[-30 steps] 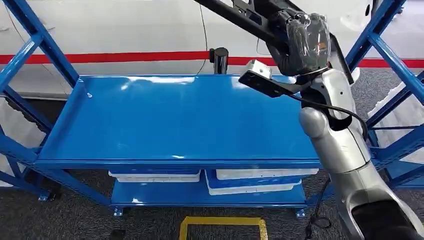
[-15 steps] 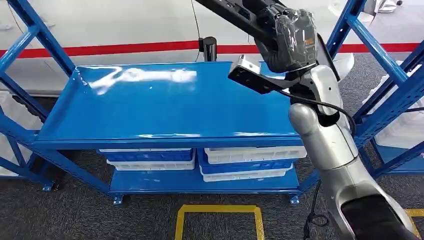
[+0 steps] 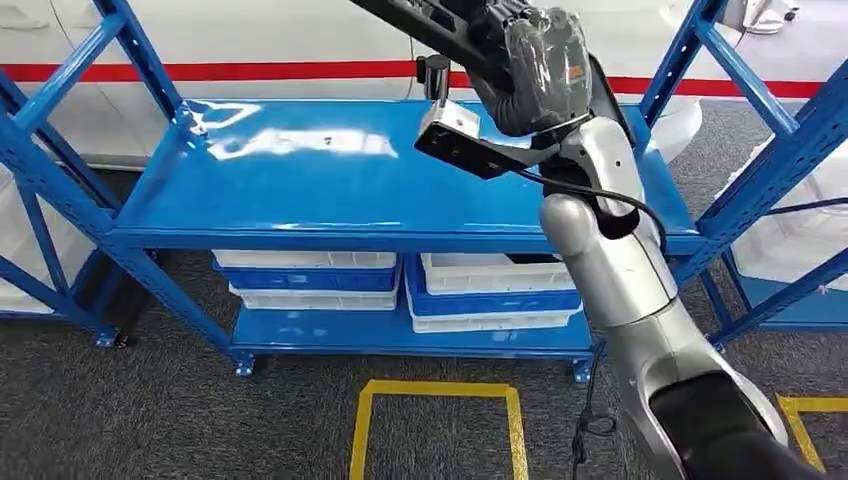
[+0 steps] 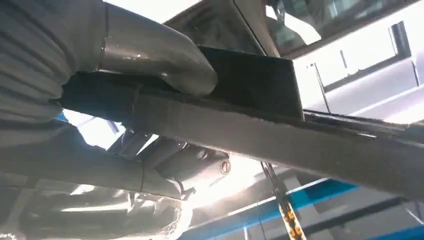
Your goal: Take the parts from the cabinet and place them on the table.
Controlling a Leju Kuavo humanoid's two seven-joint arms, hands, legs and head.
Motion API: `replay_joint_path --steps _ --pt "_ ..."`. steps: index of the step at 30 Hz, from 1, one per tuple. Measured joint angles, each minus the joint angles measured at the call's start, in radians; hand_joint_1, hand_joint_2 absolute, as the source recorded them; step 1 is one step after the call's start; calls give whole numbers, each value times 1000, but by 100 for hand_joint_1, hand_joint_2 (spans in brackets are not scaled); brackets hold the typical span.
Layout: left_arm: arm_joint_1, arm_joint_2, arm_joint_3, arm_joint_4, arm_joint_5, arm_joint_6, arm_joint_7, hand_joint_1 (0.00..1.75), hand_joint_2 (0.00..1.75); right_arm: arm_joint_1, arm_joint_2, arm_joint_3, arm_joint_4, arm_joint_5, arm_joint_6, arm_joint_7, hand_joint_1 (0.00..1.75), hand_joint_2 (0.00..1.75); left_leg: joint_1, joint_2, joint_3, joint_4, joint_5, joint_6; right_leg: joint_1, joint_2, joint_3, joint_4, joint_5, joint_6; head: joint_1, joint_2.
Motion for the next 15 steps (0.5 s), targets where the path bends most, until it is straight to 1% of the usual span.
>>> replay_joint_path --steps 1,2,3,4,5,6,7,8,9,10,11,12,13,14,15 --pt "1 0 1 0 0 0 0 0 175 0 3 1 4 0 0 0 175 175 0 0 -16 1 13 -2 0 0 32 -23 30 14 0 0" --pt "2 0 3 0 1 0 0 0 175 0 6 2 8 0 0 0 175 175 0 0 -32 2 24 -5 0 0 82 -78 57 24 0 0" --pt "2 0 5 0 2 0 0 0 175 -2 11 3 11 0 0 0 175 175 0 0 -46 6 36 -9 -1 -1 149 -163 63 26 0 0" --pt "3 1 5 0 2 1 -1 0 175 -7 15 5 14 0 -1 -1 175 175 -3 0 -59 13 44 -16 -1 -1 216 -264 22 14 0 0" --pt "3 1 6 0 3 2 -3 0 175 -11 23 7 16 0 -1 -2 175 175 -5 0 -67 19 53 -21 11 4 262 -339 -11 2 -1 0" --pt "5 2 7 0 3 2 -4 0 175 -14 26 8 19 0 -1 -3 175 175 -6 0 -67 14 64 -26 11 4 247 -335 -7 -3 -1 0" --pt "7 2 8 0 3 2 -4 0 175 -16 29 8 23 0 -3 -3 175 175 -5 0 -67 12 73 -30 11 4 238 -332 -1 -8 -4 0" --pt "8 3 11 0 3 3 -5 0 175 -17 32 9 26 -2 -4 -5 175 175 -3 -1 -67 9 81 -35 12 4 236 -332 4 -16 -2 0" --pt "10 8 15 0 3 5 -6 0 175 -19 33 9 35 -8 -7 -7 175 175 2 -3 -74 11 77 -41 -8 0 231 -335 17 -28 -2 0" --pt "12 6 18 0 3 5 -7 0 175 -21 38 9 40 -19 -10 -10 175 175 4 -4 -86 37 24 -49 -5 -1 228 -335 30 -37 -4 0" --pt "13 6 19 1 3 4 -9 0 175 -19 40 7 44 -32 -16 -16 175 175 7 -5 -101 97 -47 -56 -5 -1 215 -334 43 -45 -4 0" --pt "12 6 22 1 3 4 -10 0 175 -14 40 3 49 -48 -29 -26 175 175 10 -5 -122 178 -109 -63 -5 -1 201 -333 55 -44 -4 0" --pt "12 6 23 1 3 4 -10 0 175 -5 40 -3 55 -59 -40 -35 175 175 13 -5 -140 251 -148 -67 -4 -1 189 -333 65 -43 -4 0" --pt "12 6 23 1 2 4 -10 0 175 8 39 -12 65 -75 -54 -51 175 175 16 -5 -150 318 -164 -71 -4 -1 175 -332 76 -41 -4 0" --pt "13 6 24 1 1 5 -9 0 175 25 38 -21 74 -90 -66 -66 175 175 19 -5 -144 346 -149 -72 -4 -1 163 -332 86 -39 -4 0"
